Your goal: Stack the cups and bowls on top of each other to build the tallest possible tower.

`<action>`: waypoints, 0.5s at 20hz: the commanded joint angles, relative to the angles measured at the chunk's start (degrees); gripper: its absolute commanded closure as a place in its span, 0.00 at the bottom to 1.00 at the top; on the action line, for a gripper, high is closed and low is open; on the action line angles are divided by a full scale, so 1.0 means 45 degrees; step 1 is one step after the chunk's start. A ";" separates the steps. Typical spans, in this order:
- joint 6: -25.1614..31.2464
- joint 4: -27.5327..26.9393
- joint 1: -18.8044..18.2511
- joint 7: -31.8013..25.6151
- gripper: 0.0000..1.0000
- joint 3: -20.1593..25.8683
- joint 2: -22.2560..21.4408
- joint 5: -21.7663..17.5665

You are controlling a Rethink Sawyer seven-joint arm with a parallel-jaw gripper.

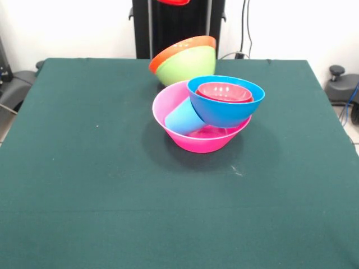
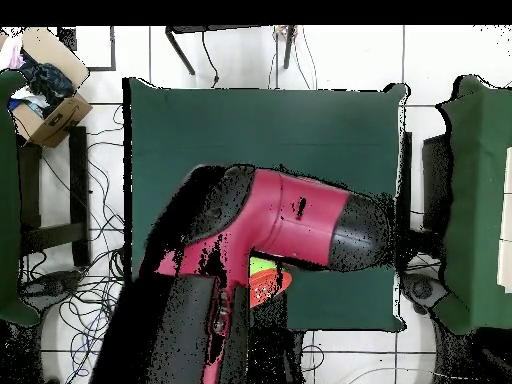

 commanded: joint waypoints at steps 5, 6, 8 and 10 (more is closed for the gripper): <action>0.0822 -0.1808 0.0819 0.4637 1.00 -0.0081 0.1785 0.1490; 0.1116 -0.1852 0.0974 0.4816 1.00 -0.0173 0.1951 0.1596; 0.1761 -0.1955 0.1318 0.5121 1.00 -0.0438 0.2368 0.1785; 0.2247 -0.1970 0.1560 0.5223 1.00 -0.0676 0.2778 0.2125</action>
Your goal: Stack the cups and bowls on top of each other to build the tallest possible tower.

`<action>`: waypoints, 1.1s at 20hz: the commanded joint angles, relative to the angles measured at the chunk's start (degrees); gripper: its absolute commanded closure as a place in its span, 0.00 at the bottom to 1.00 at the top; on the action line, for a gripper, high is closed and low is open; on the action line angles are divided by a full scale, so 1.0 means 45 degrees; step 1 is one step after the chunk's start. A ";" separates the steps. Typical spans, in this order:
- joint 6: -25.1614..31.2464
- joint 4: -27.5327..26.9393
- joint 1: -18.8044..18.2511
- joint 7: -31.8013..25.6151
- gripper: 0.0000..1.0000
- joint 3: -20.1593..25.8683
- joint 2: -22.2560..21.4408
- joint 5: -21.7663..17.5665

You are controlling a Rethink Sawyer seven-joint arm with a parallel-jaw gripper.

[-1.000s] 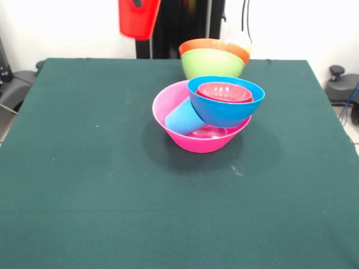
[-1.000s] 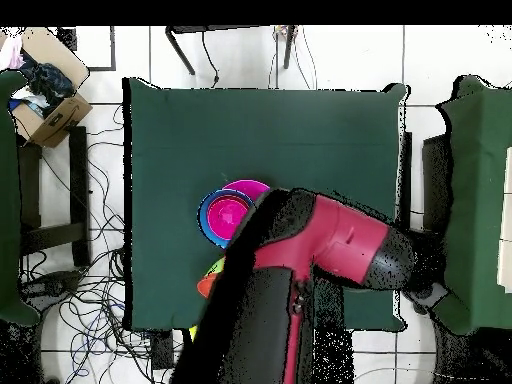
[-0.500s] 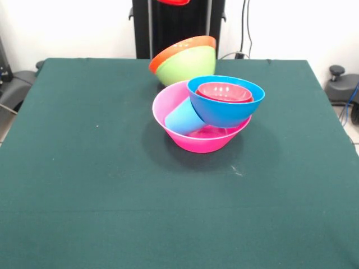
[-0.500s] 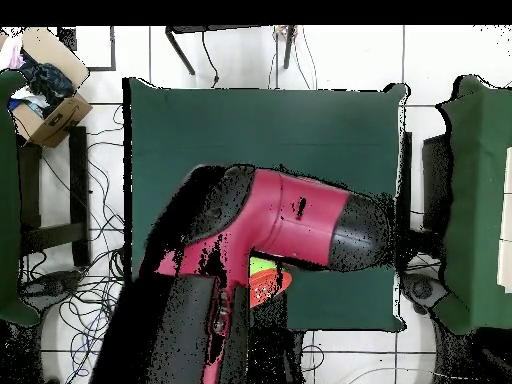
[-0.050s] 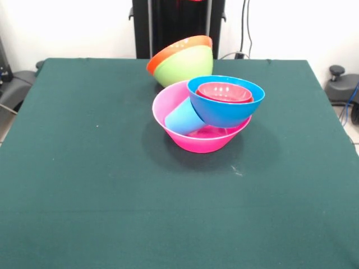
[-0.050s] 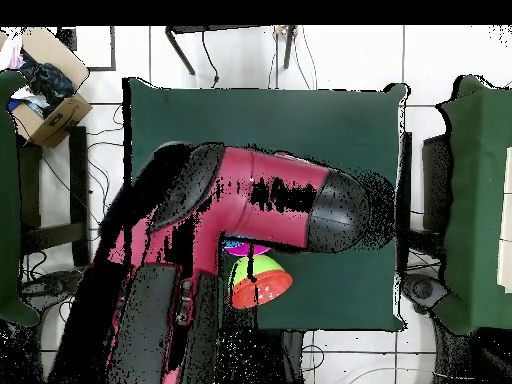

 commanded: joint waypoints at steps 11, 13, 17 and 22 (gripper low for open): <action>0.3203 -0.0834 0.1405 0.3455 1.00 -0.1062 0.3635 0.3005; 0.3263 -0.0996 0.1203 0.2939 1.00 -0.0931 0.3866 0.3292; 0.3215 -0.1232 0.0808 0.1835 1.00 -0.0679 0.4285 0.3643; 0.3017 -0.0931 0.0806 0.1002 1.00 -0.0767 0.4412 0.4140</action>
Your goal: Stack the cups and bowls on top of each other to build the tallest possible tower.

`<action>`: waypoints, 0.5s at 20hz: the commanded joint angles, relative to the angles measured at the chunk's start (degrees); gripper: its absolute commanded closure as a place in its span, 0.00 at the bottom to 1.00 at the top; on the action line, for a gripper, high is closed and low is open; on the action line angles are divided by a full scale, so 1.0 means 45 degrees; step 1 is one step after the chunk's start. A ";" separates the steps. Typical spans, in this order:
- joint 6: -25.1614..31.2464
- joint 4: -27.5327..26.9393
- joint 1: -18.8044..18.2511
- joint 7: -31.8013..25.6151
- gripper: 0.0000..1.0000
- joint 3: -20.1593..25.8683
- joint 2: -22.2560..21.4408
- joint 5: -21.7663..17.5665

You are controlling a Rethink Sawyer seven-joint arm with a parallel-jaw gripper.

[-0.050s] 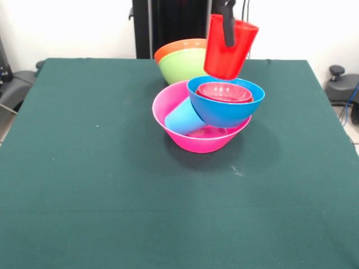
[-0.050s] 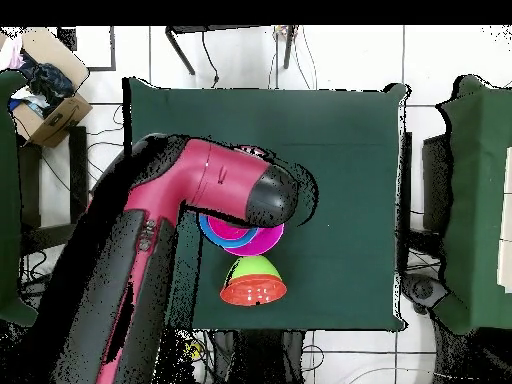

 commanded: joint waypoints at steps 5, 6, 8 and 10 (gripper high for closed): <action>0.1131 0.0756 0.0146 0.0193 1.00 0.0270 0.0782 0.1543; 0.1173 0.0913 0.0246 0.0170 1.00 0.0145 0.0753 0.1713; 0.1253 0.1197 0.0441 0.0106 1.00 -0.0053 0.0697 0.1952; 0.1196 0.1341 0.0604 0.0101 1.00 -0.0238 0.0701 0.2143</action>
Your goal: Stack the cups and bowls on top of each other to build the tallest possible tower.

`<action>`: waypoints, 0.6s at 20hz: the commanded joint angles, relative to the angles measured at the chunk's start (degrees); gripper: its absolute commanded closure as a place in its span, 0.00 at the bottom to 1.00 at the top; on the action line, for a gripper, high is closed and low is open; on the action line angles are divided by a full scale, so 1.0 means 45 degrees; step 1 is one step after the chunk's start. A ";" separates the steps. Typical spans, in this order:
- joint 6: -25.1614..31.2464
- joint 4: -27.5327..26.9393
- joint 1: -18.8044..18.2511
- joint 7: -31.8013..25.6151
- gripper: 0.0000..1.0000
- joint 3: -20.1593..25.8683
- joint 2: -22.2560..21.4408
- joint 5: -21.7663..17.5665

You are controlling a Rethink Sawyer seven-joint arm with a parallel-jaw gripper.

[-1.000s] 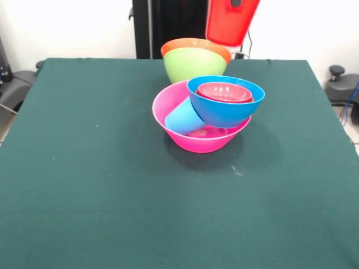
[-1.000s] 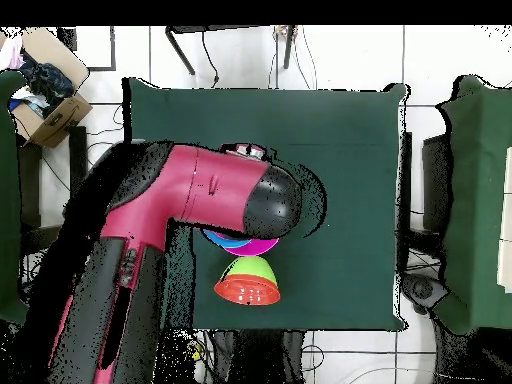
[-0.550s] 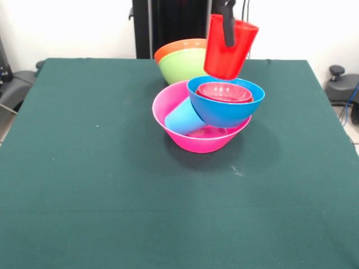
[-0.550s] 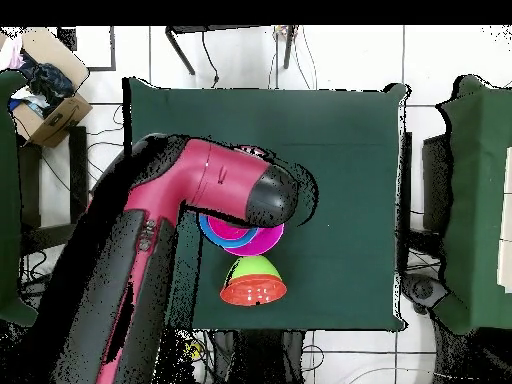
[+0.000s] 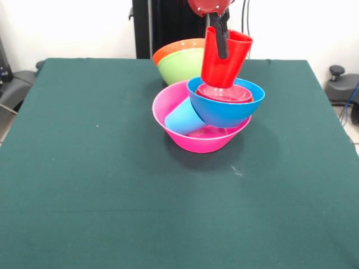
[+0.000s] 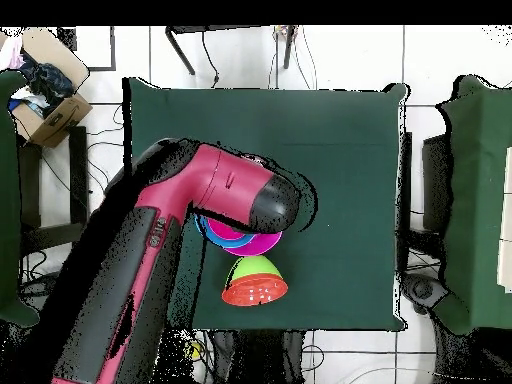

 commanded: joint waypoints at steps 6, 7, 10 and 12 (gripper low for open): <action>0.1004 0.1242 0.0576 0.0088 1.00 0.0054 0.0357 0.1594; 0.1025 0.1259 0.0552 -0.0031 1.00 0.0065 0.0405 0.1663; 0.0880 0.1418 0.0354 -0.0473 1.00 0.0147 0.0420 0.1931; 0.0905 0.1689 0.0221 -0.1019 1.00 0.0225 0.0394 0.2072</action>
